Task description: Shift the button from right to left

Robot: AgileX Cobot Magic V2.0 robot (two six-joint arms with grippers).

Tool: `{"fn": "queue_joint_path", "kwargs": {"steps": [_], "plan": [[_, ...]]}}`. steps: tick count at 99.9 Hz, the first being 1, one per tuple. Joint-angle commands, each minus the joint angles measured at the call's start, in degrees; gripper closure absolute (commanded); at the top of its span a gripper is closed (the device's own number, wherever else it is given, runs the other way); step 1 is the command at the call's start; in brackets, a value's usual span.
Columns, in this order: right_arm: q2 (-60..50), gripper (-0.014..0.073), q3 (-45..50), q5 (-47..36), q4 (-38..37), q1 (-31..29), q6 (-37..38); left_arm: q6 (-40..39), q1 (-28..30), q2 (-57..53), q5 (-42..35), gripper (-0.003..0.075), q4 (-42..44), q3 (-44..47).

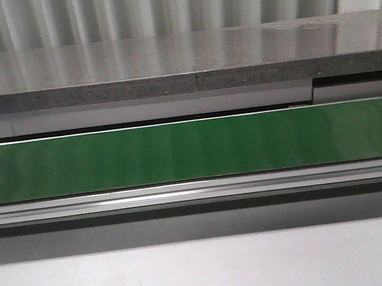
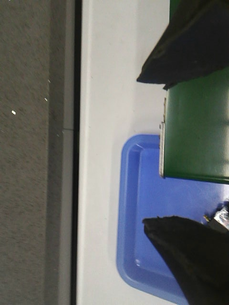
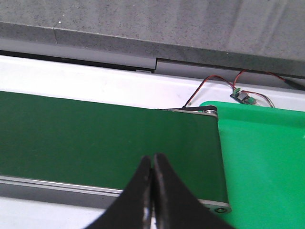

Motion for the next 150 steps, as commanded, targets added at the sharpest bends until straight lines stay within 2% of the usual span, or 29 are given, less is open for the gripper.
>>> {"fn": "queue_joint_path", "kwargs": {"steps": [1,14,28,53,76,150], "plan": [[0.04,0.0661,-1.43,-4.17,0.34,-0.08,-0.36,0.21,-1.9,-5.68,-3.86,0.0167,-0.83,-0.54],[0.04,0.0661,-1.43,-4.17,0.34,-0.08,-0.36,0.21,-3.54,-13.5,-7.23,0.0206,-0.83,4.12],[0.04,0.0661,-1.43,-4.17,0.34,-0.08,-0.36,0.21,-5.59,-22.53,-11.97,0.0332,-0.83,11.19],[0.04,0.0661,-1.43,-4.17,0.34,-0.08,-0.36,0.21,-9.82,-37.32,-16.18,0.0736,-0.83,22.82],[0.04,0.0661,-1.43,-4.17,0.34,-0.08,-0.36,0.21,-10.3,-45.33,-16.24,0.074,-0.83,27.62],[0.04,0.0661,-1.43,-4.17,0.34,-0.08,-0.36,0.21,-10.96,-45.5,-17.48,0.074,-0.83,29.18]]}}
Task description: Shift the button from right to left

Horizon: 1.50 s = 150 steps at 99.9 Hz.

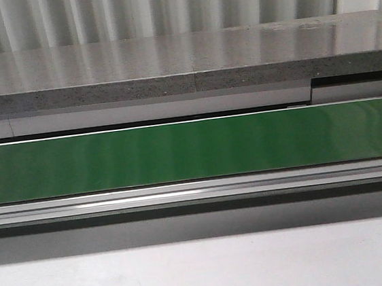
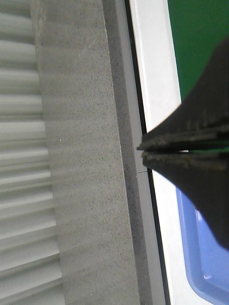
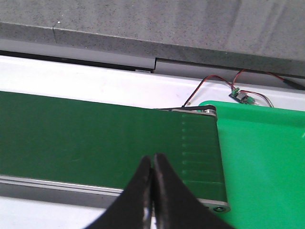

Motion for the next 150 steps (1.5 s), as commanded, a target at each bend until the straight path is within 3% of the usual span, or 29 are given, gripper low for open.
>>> {"fn": "queue_joint_path", "kwargs": {"steps": [1,27,37,56,80,150], "plan": [[0.04,0.0661,-1.43,-4.17,0.43,-0.08,-0.36,0.21,-0.31,0.33,-5.84,0.074,-0.69,-0.03],[0.04,0.0661,-1.43,-4.17,0.43,-0.08,-0.36,0.11,-2.26,-4.2,-22.9,0.074,-1.25,15.07],[0.04,0.0661,-1.43,-4.17,0.43,-0.08,-0.36,-3.91,-3.67,-7.48,-26.92,0.074,2.64,21.8],[0.04,0.0661,-1.43,-4.17,0.43,-0.08,-0.36,-15.89,-4.1,-16.77,-26.74,0.074,10.94,31.2],[0.04,0.0661,-1.43,-4.17,0.43,-0.08,-0.36,-16.38,-4.1,-28.67,-25.01,0.074,11.88,37.44],[0.04,0.0661,-1.43,-4.1,0.49,-0.08,-0.36,-16.49,-4.1,-28.41,-26.93,0.074,11.68,40.46]]}}
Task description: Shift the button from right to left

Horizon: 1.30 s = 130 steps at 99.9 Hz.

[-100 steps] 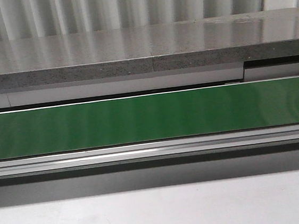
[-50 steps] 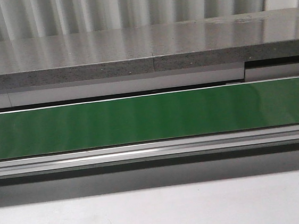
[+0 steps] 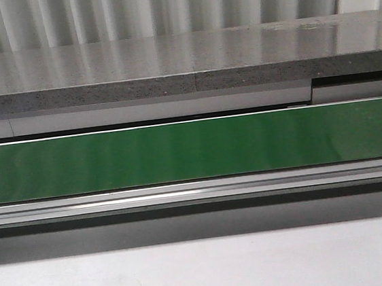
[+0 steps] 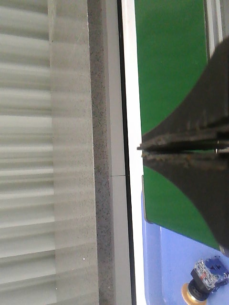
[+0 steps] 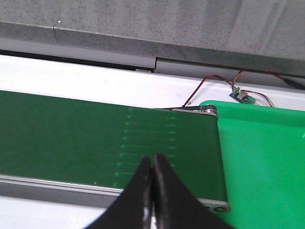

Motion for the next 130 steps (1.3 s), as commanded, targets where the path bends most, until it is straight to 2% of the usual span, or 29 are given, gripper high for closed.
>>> {"fn": "queue_joint_path", "kwargs": {"steps": [1,70,85,102,115,122,130], "plan": [[0.04,0.0661,-1.52,-4.1,0.49,-0.08,-0.36,-0.62,-0.52,-1.95,-5.16,0.074,-0.45,1.46],[-0.01,0.0661,-1.38,-5.2,-0.22,0.16,-0.36,-0.62,-0.52,-1.95,-5.16,0.074,-0.45,1.46],[-1.47,0.0661,1.26,-9.48,-0.94,4.02,0.5,-0.62,-0.52,-1.95,-5.16,0.074,-0.45,1.46],[-5.64,0.0661,9.65,-20.35,-9.75,9.94,12.92,-0.62,-0.52,-1.95,-5.16,0.074,-0.45,1.46],[-10.22,0.0661,16.46,-27.88,-17.19,10.68,25.07,-0.62,-0.52,-1.95,-5.16,0.074,-0.45,1.46],[-12.84,0.0661,19.66,-30.55,-19.9,10.68,29.04,-0.62,-0.52,-1.95,-5.16,0.074,-0.45,1.46],[-15.98,0.0661,22.66,-31.78,-20.69,10.68,30.28,-0.62,-0.52,-1.95,-5.16,0.074,-0.45,1.46]]}}
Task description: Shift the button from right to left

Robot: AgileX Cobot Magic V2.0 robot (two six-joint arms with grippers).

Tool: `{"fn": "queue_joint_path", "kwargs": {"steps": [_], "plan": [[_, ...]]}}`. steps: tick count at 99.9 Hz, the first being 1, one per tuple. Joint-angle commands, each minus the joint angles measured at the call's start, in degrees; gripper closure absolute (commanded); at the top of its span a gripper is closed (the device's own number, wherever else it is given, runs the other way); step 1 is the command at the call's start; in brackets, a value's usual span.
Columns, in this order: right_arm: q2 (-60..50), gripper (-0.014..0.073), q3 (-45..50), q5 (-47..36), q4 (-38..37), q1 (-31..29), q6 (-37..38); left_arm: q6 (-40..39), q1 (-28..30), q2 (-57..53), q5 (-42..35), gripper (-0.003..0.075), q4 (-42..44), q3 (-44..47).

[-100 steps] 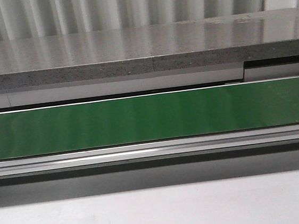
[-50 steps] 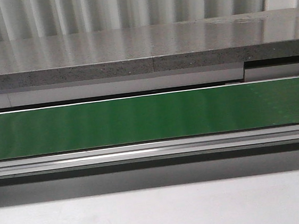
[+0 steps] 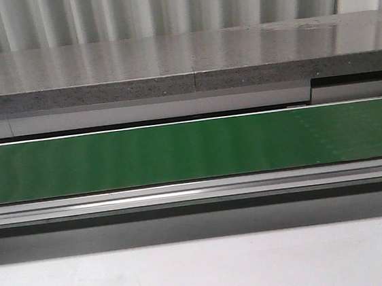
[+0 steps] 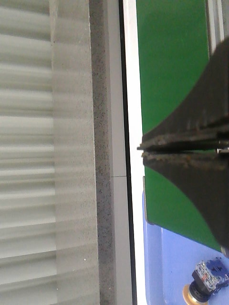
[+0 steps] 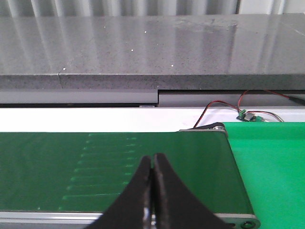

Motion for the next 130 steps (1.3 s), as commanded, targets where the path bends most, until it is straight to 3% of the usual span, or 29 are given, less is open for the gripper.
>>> {"fn": "queue_joint_path", "kwargs": {"steps": [1,39,63,130], "plan": [[-2.86,0.0661,1.63,-7.28,-2.63,-0.03,3.24,-0.5,-0.52,-1.95,-4.95,0.074,-0.45,1.46],[-16.74,0.0661,10.69,-9.19,-1.44,-0.03,3.32,-0.5,-0.52,-1.95,-4.95,0.074,-0.45,1.46],[-16.6,0.0661,12.43,-14.01,-1.44,-0.03,3.55,-0.5,-0.52,-1.95,-4.95,0.074,-0.45,1.46],[-16.6,0.0661,12.43,-13.91,-1.44,-0.03,3.55,-0.5,-0.52,-1.95,-4.95,0.074,-0.45,1.46]]}}
